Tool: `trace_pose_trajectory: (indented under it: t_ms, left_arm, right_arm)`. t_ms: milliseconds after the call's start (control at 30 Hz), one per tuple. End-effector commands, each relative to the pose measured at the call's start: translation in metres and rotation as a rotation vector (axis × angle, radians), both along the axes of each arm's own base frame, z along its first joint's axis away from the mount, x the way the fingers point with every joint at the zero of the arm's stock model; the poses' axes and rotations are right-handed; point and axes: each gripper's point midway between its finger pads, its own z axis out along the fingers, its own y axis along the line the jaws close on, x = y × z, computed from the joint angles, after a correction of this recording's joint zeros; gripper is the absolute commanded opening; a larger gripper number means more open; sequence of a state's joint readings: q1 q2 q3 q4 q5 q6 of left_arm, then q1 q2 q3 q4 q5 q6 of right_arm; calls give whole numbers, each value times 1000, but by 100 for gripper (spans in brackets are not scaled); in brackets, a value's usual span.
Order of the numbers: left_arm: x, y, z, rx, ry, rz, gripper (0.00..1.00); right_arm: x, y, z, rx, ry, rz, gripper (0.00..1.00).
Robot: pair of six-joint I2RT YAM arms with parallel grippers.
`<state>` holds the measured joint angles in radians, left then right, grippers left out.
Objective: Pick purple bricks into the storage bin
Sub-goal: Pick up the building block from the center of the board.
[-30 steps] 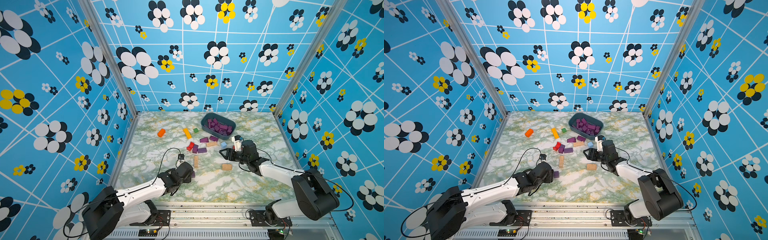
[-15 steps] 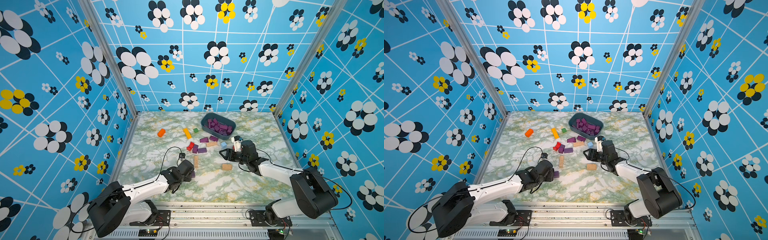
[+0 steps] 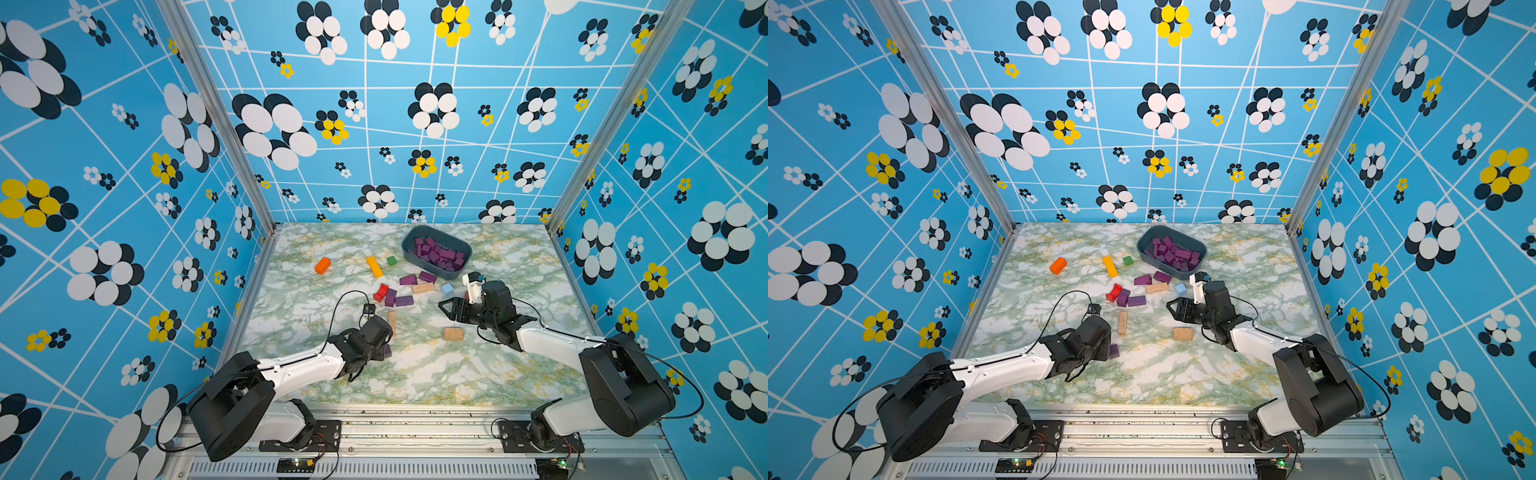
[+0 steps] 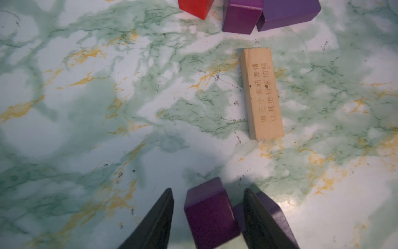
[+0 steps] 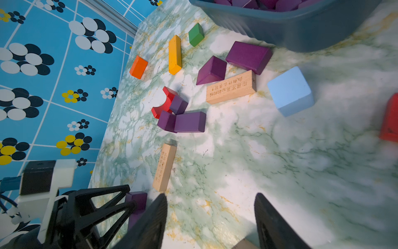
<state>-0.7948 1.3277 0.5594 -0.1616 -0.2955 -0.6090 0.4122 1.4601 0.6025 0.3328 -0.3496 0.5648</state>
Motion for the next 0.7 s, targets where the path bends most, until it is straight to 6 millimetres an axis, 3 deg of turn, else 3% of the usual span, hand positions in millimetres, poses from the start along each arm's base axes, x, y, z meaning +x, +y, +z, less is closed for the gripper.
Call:
trace_pose_trajectory:
  t_ms: [0, 333, 467, 667]
  left_arm:
    - [1, 5, 1, 32, 16, 2, 52]
    - [1, 5, -5, 40, 22, 4, 50]
    - [4, 4, -8, 34, 10, 3, 38]
    - [16, 1, -5, 27, -13, -5, 30]
  right_arm:
    - [0, 1, -4, -5, 15, 0, 66]
    - [0, 1, -4, -6, 15, 0, 66]
    - [0, 1, -5, -10, 14, -1, 66]
    - [1, -1, -7, -20, 16, -10, 66]
